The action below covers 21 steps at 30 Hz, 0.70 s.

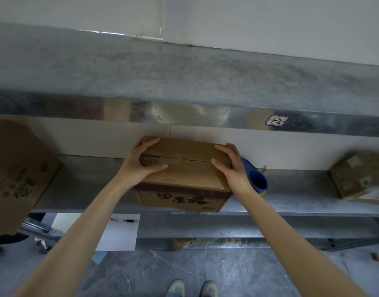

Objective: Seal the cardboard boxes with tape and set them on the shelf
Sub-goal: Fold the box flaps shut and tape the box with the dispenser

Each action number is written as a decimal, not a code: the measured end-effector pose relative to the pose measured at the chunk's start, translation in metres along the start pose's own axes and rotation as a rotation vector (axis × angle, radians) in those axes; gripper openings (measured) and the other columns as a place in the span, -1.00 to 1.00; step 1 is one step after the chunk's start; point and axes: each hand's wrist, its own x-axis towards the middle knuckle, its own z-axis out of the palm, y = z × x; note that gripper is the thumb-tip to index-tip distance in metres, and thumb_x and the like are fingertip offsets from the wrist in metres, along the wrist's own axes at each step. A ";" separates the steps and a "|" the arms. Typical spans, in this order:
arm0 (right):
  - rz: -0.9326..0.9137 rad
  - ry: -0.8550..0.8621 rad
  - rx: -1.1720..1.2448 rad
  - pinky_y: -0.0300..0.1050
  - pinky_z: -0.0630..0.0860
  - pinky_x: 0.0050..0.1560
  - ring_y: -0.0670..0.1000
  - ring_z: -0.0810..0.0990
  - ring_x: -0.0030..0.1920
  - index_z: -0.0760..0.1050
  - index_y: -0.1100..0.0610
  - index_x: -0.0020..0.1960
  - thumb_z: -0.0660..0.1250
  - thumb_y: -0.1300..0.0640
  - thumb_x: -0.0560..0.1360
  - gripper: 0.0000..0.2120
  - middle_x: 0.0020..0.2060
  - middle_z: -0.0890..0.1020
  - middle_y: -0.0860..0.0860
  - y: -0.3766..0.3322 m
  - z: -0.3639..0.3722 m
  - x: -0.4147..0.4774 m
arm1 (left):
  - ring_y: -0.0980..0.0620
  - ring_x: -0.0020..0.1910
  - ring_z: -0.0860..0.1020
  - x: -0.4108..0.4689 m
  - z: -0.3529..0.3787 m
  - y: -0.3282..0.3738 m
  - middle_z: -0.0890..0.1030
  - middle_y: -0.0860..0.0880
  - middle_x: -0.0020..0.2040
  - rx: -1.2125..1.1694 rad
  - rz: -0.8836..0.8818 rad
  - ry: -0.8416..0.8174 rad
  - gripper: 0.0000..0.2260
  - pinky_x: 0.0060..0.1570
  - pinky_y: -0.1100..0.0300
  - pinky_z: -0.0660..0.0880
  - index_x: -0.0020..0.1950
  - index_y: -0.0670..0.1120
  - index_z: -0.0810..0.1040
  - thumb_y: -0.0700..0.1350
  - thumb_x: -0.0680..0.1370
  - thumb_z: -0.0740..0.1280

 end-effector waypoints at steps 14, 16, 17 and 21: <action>-0.038 -0.200 -0.268 -0.14 0.44 0.30 -0.07 0.38 0.28 0.42 -0.15 0.32 0.48 -0.08 0.45 -0.51 0.25 0.30 -0.05 -0.004 -0.026 0.018 | 0.03 0.26 0.48 -0.027 0.013 0.006 0.48 0.07 0.33 0.279 0.027 0.523 -0.34 0.09 0.12 0.43 0.40 0.05 0.45 0.21 0.37 0.54; -0.061 -0.238 -0.321 -0.20 0.42 0.24 -0.06 0.38 0.28 0.38 -0.16 0.35 0.47 -0.14 0.44 -0.47 0.25 0.29 -0.09 -0.005 -0.030 0.022 | -0.07 0.29 0.46 -0.038 0.029 0.003 0.46 -0.04 0.33 0.144 -0.041 0.629 -0.33 0.17 0.10 0.43 0.40 -0.03 0.43 0.15 0.38 0.56; -0.071 -0.251 -0.350 -0.22 0.41 0.22 -0.07 0.38 0.28 0.37 -0.16 0.36 0.46 -0.17 0.43 -0.45 0.24 0.28 -0.11 -0.006 -0.031 0.023 | -0.07 0.30 0.44 -0.044 0.037 0.003 0.43 -0.07 0.34 0.061 -0.086 0.664 -0.32 0.21 0.13 0.40 0.42 -0.06 0.41 0.12 0.39 0.56; -0.095 -0.277 -0.431 -0.04 0.47 0.28 -0.04 0.42 0.26 0.34 -0.18 0.33 0.45 -0.30 0.37 -0.39 0.23 0.29 -0.11 -0.005 -0.033 0.026 | 0.02 0.35 0.35 -0.069 0.071 0.013 0.29 -0.08 0.42 -0.106 -0.159 0.803 -0.27 0.31 0.24 0.27 0.49 -0.11 0.29 0.00 0.43 0.56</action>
